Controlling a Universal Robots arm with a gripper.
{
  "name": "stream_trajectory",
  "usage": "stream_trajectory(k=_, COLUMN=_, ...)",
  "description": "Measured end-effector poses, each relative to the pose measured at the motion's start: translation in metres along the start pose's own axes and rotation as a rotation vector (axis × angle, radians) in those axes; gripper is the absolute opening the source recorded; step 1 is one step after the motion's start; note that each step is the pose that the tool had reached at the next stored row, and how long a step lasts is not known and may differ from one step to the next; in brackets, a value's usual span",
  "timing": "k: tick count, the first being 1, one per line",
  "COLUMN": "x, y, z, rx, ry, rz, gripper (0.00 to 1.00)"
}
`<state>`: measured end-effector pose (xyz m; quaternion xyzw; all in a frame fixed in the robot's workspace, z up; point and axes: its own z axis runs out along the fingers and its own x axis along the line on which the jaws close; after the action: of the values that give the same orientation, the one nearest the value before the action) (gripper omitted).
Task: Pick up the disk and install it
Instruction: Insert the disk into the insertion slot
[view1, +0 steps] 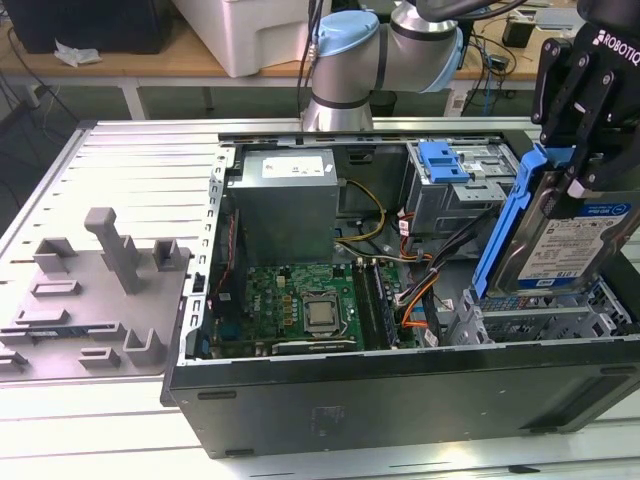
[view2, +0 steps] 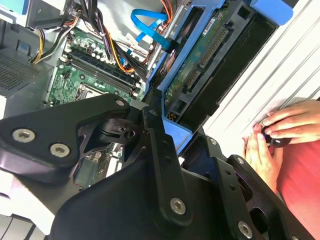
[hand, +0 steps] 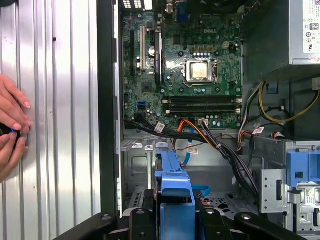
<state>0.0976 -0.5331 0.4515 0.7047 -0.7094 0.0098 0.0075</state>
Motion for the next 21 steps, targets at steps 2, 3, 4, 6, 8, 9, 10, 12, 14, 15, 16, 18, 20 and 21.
stream_trajectory(k=2, x=0.0000, y=0.0000, z=0.0001, rx=0.0000, ry=-0.0001, rz=-0.001, gripper=0.36)
stream_trajectory(k=3, x=0.0000, y=0.0000, z=0.0001, rx=0.0000, ry=-0.0001, rz=-0.001, gripper=0.36)
stream_trajectory(k=4, x=0.0000, y=0.0000, z=0.0002, rx=0.0000, ry=-0.0002, rz=-0.001, gripper=0.36)
stream_trajectory(k=6, x=0.0001, y=0.0000, z=0.0003, rx=0.0001, ry=-0.0004, rz=-0.001, gripper=0.36)
stream_trajectory(k=8, x=0.0004, y=0.0000, z=0.0002, rx=0.0001, ry=-0.0003, rz=-0.001, gripper=0.36)
stream_trajectory(k=9, x=0.0006, y=0.0000, z=0.0002, rx=0.0000, ry=-0.0001, rz=-0.002, gripper=0.36)
stream_trajectory(k=10, x=0.0008, y=0.0001, z=0.0002, rx=0.0000, ry=-0.0001, rz=-0.002, gripper=0.36)
stream_trajectory(k=12, x=0.0011, y=0.0001, z=0.0003, rx=0.0000, ry=-0.0002, rz=-0.003, gripper=0.36)
stream_trajectory(k=14, x=0.0011, y=0.0000, z=0.0003, rx=0.0001, ry=-0.0002, rz=-0.004, gripper=0.36)
stream_trajectory(k=15, x=0.0012, y=0.0000, z=0.0003, rx=0.0001, ry=0.0000, rz=-0.006, gripper=0.36)
stream_trajectory(k=16, x=0.0012, y=0.0000, z=0.0004, rx=0.0001, ry=0.0001, rz=-0.006, gripper=0.36)
stream_trajectory(k=18, x=0.0012, y=0.0000, z=0.0007, rx=0.0002, ry=0.0002, rz=-0.010, gripper=0.36)
stream_trajectory(k=20, x=0.0012, y=0.0000, z=0.0008, rx=0.0003, ry=0.0005, rz=-0.013, gripper=0.36)
stream_trajectory(k=21, x=0.0012, y=0.0000, z=0.0009, rx=0.0003, ry=0.0007, rz=-0.015, gripper=0.36)
